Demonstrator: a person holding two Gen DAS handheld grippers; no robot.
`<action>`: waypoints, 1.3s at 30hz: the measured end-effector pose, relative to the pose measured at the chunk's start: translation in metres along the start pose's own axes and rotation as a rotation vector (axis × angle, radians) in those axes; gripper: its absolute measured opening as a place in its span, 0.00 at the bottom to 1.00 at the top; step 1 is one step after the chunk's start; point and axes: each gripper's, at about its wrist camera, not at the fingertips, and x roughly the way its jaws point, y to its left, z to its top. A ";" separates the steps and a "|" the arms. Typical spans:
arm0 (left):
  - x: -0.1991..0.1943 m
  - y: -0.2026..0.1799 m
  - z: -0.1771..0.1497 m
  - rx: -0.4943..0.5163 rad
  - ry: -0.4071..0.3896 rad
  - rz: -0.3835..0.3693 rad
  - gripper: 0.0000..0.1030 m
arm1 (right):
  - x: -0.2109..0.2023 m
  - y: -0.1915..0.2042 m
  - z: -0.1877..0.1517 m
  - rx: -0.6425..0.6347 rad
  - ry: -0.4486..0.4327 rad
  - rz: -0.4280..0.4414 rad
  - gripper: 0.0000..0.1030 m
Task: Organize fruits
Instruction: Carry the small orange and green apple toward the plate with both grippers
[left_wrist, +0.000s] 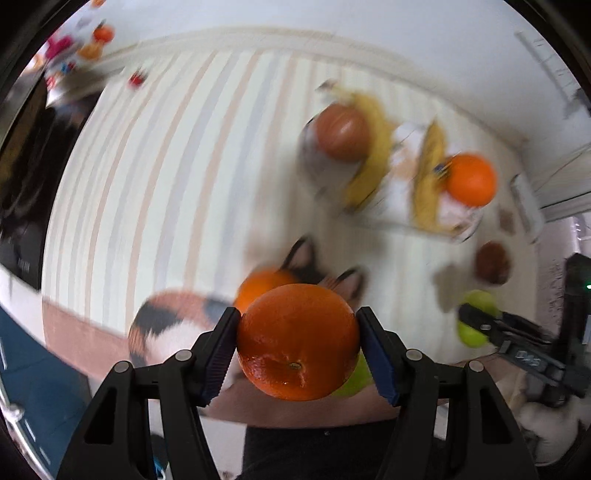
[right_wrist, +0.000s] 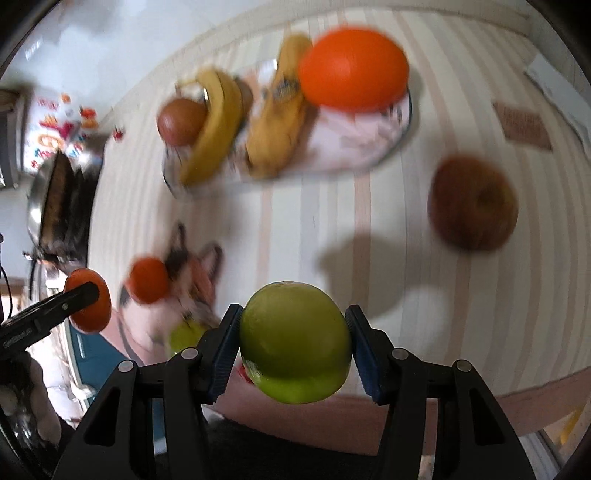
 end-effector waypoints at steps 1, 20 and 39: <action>-0.003 -0.010 0.012 0.015 -0.010 -0.020 0.60 | -0.004 -0.001 0.006 0.002 -0.013 -0.001 0.57; 0.067 -0.138 0.172 0.302 0.108 0.007 0.60 | 0.023 -0.025 0.087 0.146 -0.154 -0.063 0.57; 0.099 -0.147 0.188 0.306 0.179 0.054 0.68 | 0.018 -0.043 0.080 0.222 -0.171 -0.002 0.61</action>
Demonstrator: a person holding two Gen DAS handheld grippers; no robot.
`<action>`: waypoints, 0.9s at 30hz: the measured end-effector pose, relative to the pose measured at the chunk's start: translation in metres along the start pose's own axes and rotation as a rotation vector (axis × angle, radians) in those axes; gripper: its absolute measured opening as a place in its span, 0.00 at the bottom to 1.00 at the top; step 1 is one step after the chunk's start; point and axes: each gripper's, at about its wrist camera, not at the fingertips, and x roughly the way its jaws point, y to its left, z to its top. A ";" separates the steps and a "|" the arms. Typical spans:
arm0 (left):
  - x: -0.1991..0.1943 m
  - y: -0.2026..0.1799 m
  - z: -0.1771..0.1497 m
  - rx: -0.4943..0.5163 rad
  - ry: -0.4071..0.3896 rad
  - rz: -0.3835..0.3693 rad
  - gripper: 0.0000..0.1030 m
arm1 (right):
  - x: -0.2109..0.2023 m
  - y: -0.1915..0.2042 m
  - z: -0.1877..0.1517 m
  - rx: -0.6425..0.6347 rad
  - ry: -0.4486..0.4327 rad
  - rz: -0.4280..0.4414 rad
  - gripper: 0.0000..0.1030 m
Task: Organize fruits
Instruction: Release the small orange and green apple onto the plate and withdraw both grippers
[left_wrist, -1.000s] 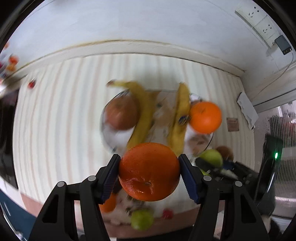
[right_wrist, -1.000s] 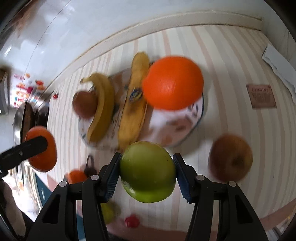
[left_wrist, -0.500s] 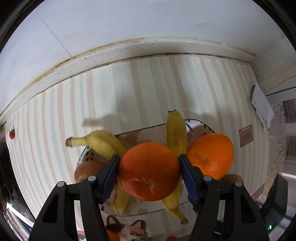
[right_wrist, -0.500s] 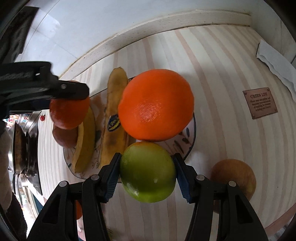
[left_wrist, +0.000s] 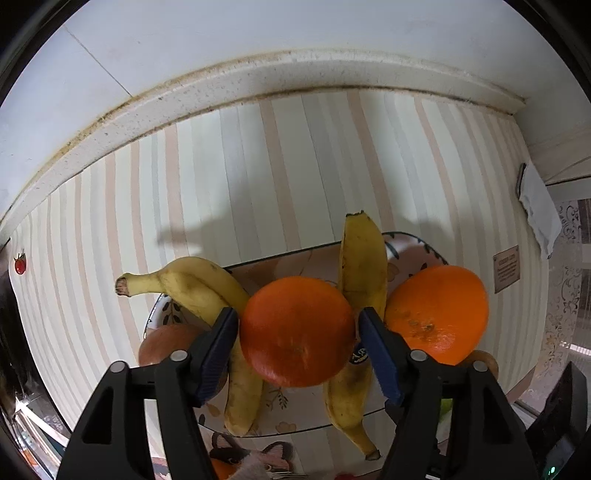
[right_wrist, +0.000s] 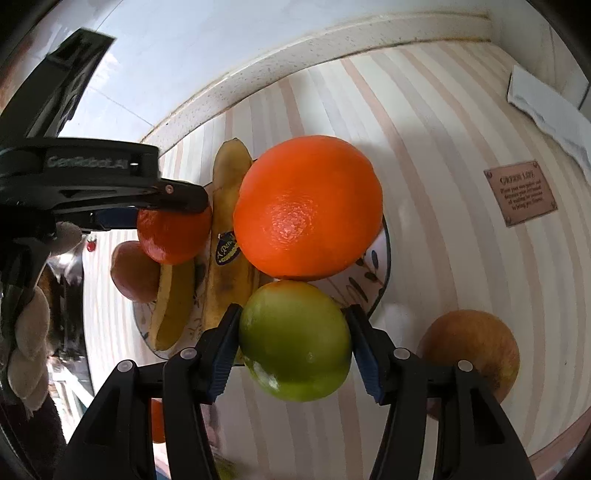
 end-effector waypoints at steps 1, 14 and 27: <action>-0.004 0.002 0.000 -0.005 -0.008 -0.007 0.72 | -0.001 0.000 0.000 0.007 0.007 0.009 0.64; -0.055 0.034 -0.066 -0.089 -0.130 -0.020 0.83 | -0.045 0.016 -0.010 -0.073 0.016 -0.068 0.92; -0.095 0.044 -0.166 -0.169 -0.235 0.014 0.83 | -0.116 0.040 -0.036 -0.206 -0.075 -0.116 0.92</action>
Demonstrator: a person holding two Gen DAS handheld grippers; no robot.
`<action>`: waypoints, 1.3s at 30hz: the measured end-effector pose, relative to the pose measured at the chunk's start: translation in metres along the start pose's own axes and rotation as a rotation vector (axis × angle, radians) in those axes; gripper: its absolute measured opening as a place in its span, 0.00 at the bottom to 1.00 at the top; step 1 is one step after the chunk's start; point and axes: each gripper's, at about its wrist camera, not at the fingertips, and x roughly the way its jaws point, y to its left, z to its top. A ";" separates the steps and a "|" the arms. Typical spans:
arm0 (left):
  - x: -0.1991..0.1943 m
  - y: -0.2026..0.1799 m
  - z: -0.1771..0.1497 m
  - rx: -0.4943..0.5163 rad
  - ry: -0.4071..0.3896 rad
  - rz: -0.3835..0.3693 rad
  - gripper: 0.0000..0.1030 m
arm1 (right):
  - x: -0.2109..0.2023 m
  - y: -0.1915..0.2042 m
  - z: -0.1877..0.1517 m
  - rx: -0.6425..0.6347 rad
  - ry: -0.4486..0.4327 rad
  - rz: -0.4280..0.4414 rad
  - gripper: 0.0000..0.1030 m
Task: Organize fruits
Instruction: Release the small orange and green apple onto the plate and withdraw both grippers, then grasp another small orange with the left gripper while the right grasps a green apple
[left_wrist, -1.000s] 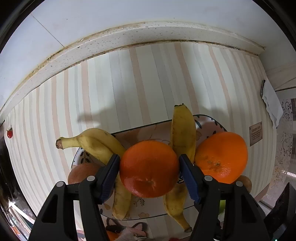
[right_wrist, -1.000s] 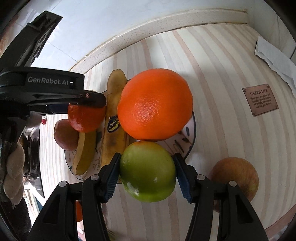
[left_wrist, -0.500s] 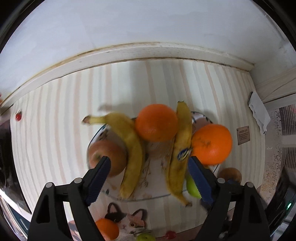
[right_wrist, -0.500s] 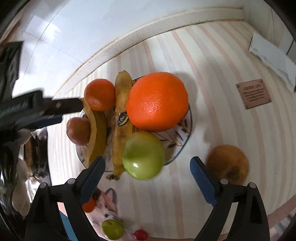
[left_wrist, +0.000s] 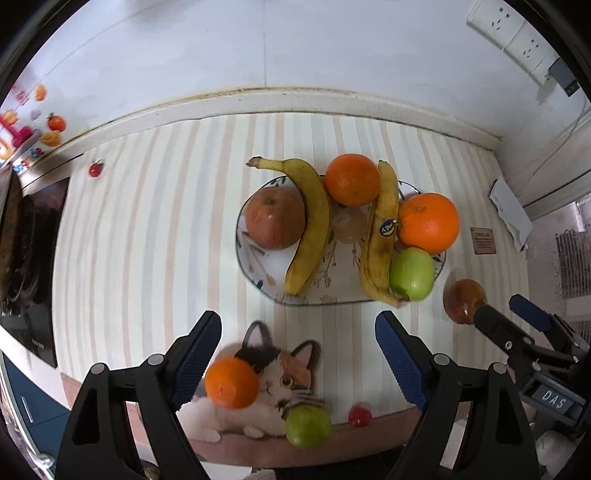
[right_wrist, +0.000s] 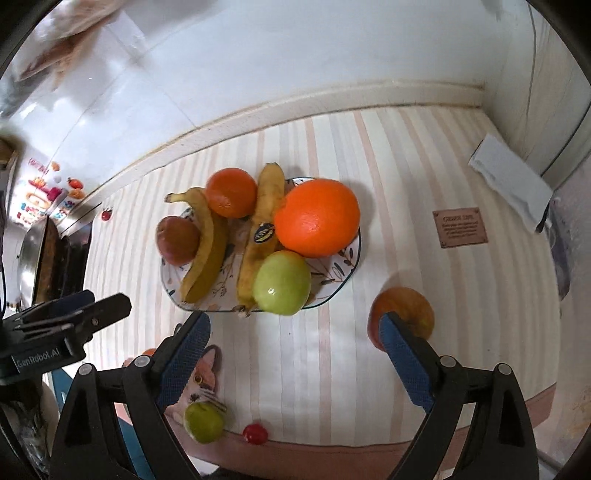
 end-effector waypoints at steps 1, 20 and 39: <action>-0.007 0.001 -0.005 -0.006 -0.016 0.002 0.83 | -0.006 0.001 -0.002 -0.007 -0.009 0.001 0.92; -0.092 -0.022 -0.064 -0.010 -0.143 -0.023 0.83 | -0.121 0.021 -0.038 -0.110 -0.187 -0.022 0.92; -0.064 0.029 -0.083 -0.094 -0.145 0.197 0.94 | -0.029 0.032 -0.052 -0.069 0.129 0.224 0.94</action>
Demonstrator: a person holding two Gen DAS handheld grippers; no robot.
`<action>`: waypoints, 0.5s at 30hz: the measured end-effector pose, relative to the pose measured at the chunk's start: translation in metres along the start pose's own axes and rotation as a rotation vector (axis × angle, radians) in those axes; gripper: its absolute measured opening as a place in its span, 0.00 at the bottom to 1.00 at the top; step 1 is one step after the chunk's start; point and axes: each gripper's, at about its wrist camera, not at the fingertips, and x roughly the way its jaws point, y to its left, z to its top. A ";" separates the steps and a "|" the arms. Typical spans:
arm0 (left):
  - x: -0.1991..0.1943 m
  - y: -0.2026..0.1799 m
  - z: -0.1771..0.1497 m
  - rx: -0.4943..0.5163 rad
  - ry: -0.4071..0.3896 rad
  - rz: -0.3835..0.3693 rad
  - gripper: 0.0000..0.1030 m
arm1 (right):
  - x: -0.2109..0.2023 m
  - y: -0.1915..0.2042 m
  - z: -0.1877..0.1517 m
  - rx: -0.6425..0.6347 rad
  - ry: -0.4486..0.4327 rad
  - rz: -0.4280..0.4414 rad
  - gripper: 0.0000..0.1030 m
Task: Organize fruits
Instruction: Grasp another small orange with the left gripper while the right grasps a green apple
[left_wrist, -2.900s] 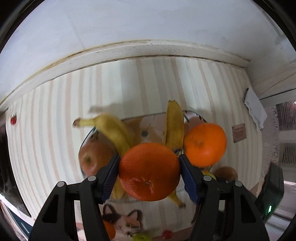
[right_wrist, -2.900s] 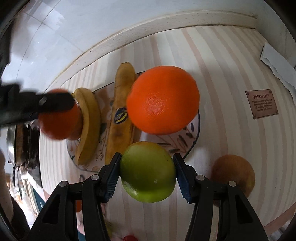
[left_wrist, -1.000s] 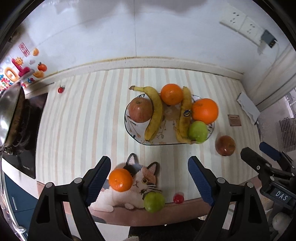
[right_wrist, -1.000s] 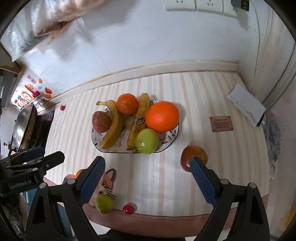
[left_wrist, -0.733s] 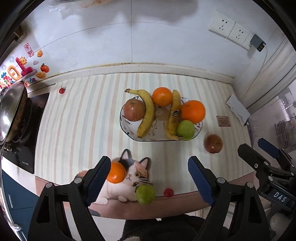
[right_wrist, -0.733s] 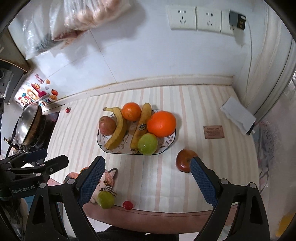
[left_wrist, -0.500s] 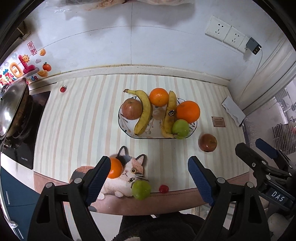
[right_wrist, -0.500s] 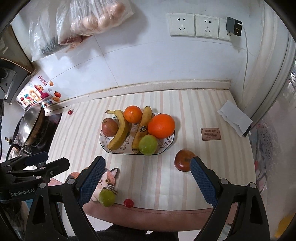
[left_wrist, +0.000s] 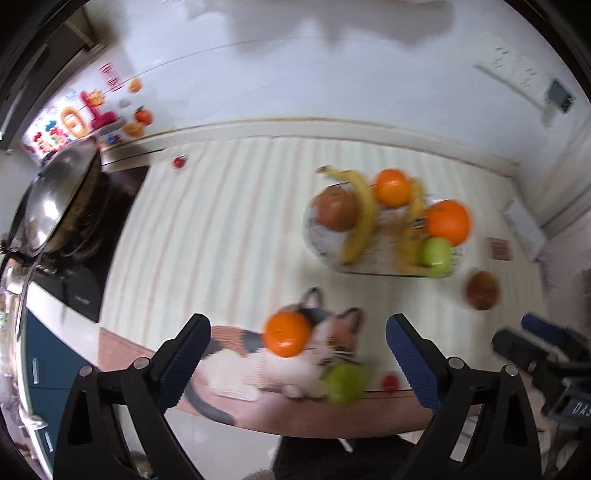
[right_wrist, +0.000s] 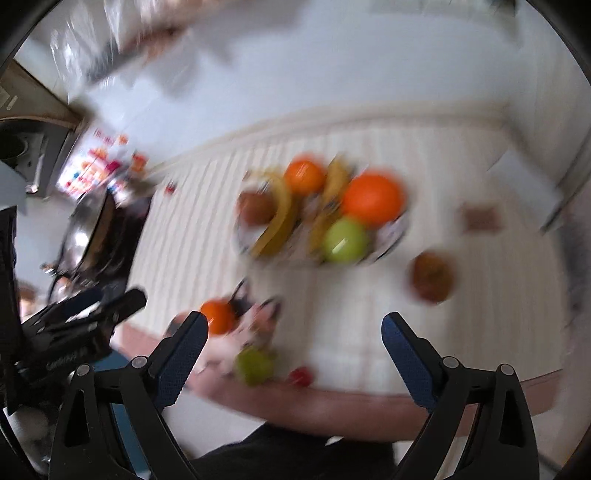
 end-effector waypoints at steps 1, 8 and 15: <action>0.007 0.006 -0.002 0.002 0.011 0.033 0.94 | 0.018 -0.001 -0.002 0.015 0.050 0.029 0.94; 0.063 0.045 -0.027 0.025 0.136 0.161 0.94 | 0.147 0.006 -0.030 0.085 0.355 0.107 0.89; 0.101 0.062 -0.040 0.039 0.225 0.133 0.94 | 0.206 0.021 -0.044 0.089 0.436 0.057 0.70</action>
